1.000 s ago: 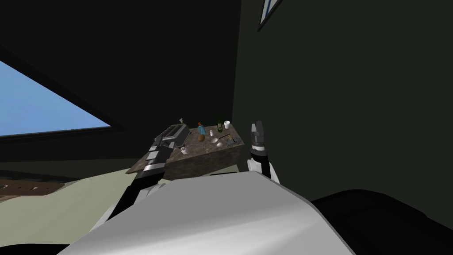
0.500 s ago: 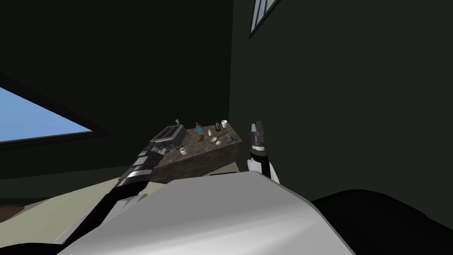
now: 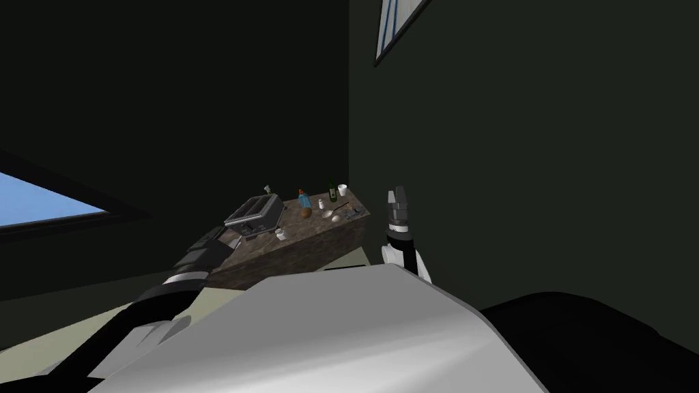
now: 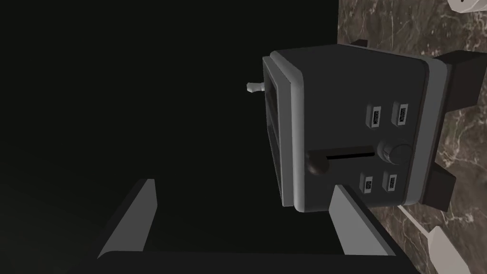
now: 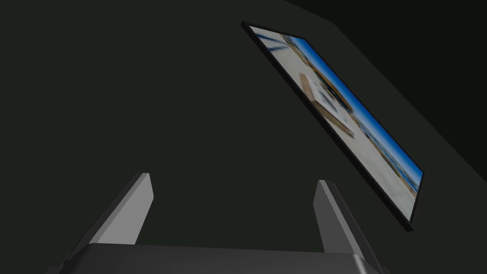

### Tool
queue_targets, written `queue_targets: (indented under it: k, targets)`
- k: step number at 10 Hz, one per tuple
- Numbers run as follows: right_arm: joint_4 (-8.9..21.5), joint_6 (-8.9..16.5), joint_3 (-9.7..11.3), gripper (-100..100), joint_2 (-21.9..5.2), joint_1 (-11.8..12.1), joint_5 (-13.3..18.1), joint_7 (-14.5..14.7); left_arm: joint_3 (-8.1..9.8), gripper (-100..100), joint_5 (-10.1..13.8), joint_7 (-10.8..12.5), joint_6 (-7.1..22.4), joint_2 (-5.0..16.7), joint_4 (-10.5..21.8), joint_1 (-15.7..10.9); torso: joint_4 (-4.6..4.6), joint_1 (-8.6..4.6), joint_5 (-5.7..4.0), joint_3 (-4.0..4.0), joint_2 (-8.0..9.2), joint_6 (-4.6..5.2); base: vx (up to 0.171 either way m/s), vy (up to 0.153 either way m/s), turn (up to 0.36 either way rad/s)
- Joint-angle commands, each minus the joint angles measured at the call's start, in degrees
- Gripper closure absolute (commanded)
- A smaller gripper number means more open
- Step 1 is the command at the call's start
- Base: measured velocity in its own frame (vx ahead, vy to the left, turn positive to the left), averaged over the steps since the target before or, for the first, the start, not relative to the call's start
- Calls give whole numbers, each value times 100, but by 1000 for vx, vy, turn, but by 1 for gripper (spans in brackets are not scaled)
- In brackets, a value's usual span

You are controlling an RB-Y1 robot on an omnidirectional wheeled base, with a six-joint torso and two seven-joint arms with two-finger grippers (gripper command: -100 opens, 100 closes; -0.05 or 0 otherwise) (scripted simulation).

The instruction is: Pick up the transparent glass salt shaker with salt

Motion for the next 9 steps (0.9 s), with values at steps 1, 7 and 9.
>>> queue_targets:
  k: [1, 7, 9]
  targets:
    - [0, 0, 0, 0, 0, 0, 0, 0, 286, -100, 286, 197, 286, 286, 246, 286, 0, 0, 0, 0, 0, 0, -62, 64, -334]
    - [0, 0, 0, 0, 0, 1, 0, 0, 992, -100, 889, 540, 877, 1215, 742, 888, -2, -12, -1, -6, -11, -4, -37, 42, -156]
    - [0, 0, 0, 0, 0, 1, 0, 0, 1069, -100, 924, 540, 917, 1453, 742, 888, -1, 0, 0, -3, -6, -2, -42, 48, -71]
